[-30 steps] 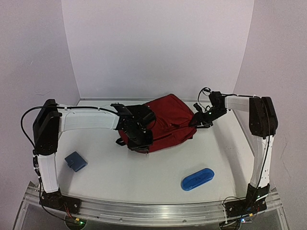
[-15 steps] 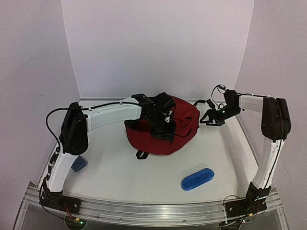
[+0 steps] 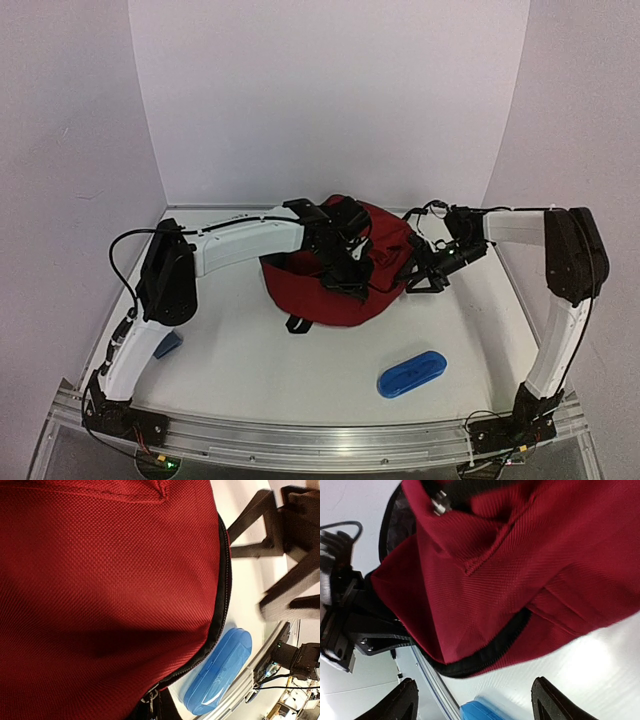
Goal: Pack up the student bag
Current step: Zip the student bag at the center of the board.
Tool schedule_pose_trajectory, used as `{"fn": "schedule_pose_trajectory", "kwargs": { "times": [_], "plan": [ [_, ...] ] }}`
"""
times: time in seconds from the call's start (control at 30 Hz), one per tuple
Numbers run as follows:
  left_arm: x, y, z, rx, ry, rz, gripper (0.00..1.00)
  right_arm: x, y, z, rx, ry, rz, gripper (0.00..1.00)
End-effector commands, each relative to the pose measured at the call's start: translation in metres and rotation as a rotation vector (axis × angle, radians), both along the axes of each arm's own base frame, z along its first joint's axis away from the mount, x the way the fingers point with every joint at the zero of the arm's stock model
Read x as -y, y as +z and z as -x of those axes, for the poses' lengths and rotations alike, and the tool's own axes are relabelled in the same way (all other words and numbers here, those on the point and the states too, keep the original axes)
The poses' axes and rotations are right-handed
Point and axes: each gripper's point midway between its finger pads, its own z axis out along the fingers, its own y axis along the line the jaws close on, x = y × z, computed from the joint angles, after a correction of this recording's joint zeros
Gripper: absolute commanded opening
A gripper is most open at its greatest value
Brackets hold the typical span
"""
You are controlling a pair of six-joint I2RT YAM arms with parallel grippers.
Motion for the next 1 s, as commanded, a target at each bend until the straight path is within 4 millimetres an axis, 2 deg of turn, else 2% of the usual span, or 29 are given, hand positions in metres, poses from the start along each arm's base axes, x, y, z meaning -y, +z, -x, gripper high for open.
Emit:
{"fn": "schedule_pose_trajectory", "kwargs": {
  "times": [0.0, 0.07, 0.1, 0.2, 0.3, 0.43, 0.57, 0.67, 0.73, 0.77, 0.8, 0.9, 0.93, 0.97],
  "plan": [
    [0.017, 0.017, -0.003, 0.034, -0.047, 0.076, 0.00, -0.021, -0.007, 0.009, -0.095, 0.018, -0.022, 0.72],
    [0.018, 0.017, 0.002, 0.029, -0.062, 0.077, 0.00, -0.021, -0.015, 0.005, -0.107, 0.006, 0.004, 0.64],
    [0.017, 0.018, 0.005, 0.029, -0.069, 0.077, 0.00, -0.020, -0.021, 0.002, -0.118, -0.003, 0.022, 0.57],
    [0.009, 0.019, 0.012, 0.025, -0.074, 0.066, 0.00, -0.012, -0.035, -0.007, -0.134, -0.035, 0.073, 0.28],
    [-0.007, 0.017, 0.019, 0.017, -0.064, 0.030, 0.00, 0.000, -0.038, -0.018, -0.130, -0.071, 0.089, 0.02],
    [-0.034, 0.010, 0.034, -0.016, -0.045, -0.022, 0.00, 0.028, -0.035, -0.047, -0.070, -0.136, 0.129, 0.00],
    [-0.054, 0.004, 0.045, -0.029, -0.028, -0.058, 0.00, 0.068, -0.034, -0.086, 0.022, -0.181, 0.216, 0.00],
    [-0.061, 0.000, 0.046, -0.025, -0.033, -0.085, 0.00, 0.094, -0.034, -0.116, 0.085, -0.195, 0.283, 0.00],
    [-0.056, 0.000, 0.042, -0.013, -0.048, -0.086, 0.00, 0.106, -0.031, -0.134, 0.116, -0.213, 0.317, 0.00],
    [-0.050, 0.001, 0.039, -0.007, -0.060, -0.079, 0.00, 0.108, -0.027, -0.141, 0.129, -0.220, 0.323, 0.00],
    [-0.044, 0.001, 0.035, 0.000, -0.067, -0.072, 0.00, 0.106, -0.022, -0.141, 0.130, -0.219, 0.309, 0.05],
    [-0.019, 0.006, 0.022, 0.029, -0.104, -0.037, 0.00, 0.091, -0.004, -0.115, 0.067, -0.194, 0.210, 0.58],
    [-0.010, 0.008, 0.015, 0.043, -0.110, -0.027, 0.00, 0.085, -0.001, -0.103, 0.040, -0.183, 0.181, 0.68],
    [-0.004, 0.008, 0.010, 0.053, -0.119, -0.020, 0.00, 0.082, -0.001, -0.085, 0.002, -0.172, 0.161, 0.73]
  ]
}}
